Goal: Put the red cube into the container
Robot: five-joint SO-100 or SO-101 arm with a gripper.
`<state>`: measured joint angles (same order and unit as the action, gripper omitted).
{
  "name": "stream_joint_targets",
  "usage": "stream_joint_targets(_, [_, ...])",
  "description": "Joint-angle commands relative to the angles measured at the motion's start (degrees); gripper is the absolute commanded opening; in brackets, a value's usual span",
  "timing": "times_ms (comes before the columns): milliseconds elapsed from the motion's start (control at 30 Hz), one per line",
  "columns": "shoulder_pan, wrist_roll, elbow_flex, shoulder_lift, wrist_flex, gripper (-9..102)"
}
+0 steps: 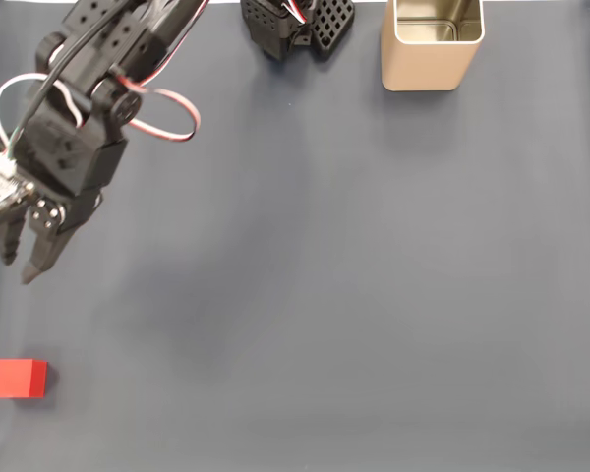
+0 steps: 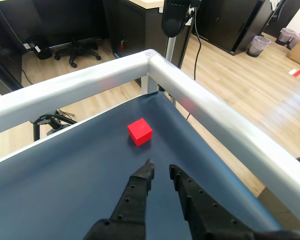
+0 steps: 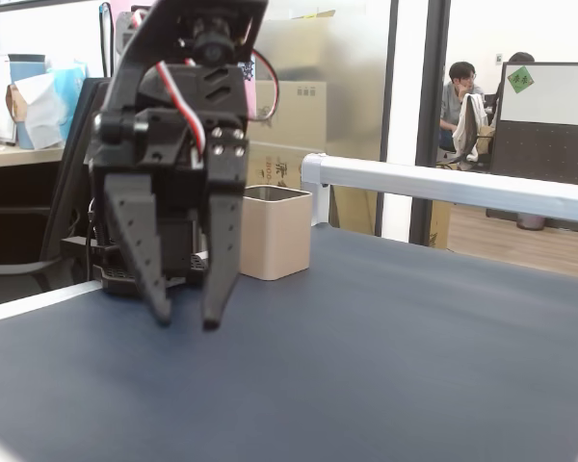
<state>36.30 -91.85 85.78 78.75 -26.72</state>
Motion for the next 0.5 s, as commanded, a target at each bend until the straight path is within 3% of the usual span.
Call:
stream_joint_targets(0, [1.14,-1.93,-7.12,-2.37,1.14,12])
stream_joint_targets(200, [2.55,-3.87,-14.06,-10.55,3.08,28])
stream_joint_targets(467, [2.46,-7.47,-21.18,-21.09,10.81,40])
